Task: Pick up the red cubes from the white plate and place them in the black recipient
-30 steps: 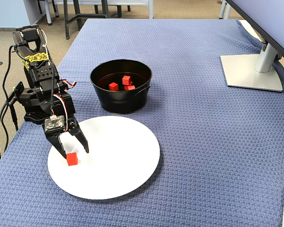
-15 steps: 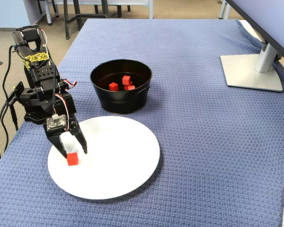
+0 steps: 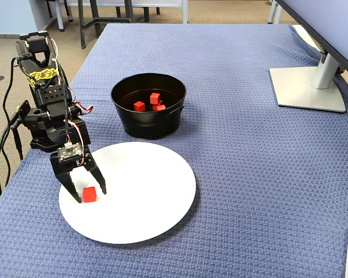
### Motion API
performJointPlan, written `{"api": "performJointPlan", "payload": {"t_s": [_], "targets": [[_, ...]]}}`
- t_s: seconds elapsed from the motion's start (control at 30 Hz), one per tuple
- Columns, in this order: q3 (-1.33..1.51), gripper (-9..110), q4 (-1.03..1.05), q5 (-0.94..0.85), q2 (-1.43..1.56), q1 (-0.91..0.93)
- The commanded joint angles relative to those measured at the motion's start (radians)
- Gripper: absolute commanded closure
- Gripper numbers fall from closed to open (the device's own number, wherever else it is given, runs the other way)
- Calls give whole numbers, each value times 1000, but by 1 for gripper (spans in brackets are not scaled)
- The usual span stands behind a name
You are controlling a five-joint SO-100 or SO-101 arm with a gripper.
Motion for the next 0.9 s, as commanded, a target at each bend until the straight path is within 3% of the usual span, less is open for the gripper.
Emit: {"api": "performJointPlan", "payload": {"t_s": [0.0,0.1,0.33,0.6,0.7,0.87], "targets": [[-37,86,-18,-9,-3,25],[-31,100,-21,23,2,14],[-54,101,25,67,41,-9],[-396,102,537,293,301,-104],[-511,102,669,442,380,-169],[-657,102,804,876,483,-371]]}}
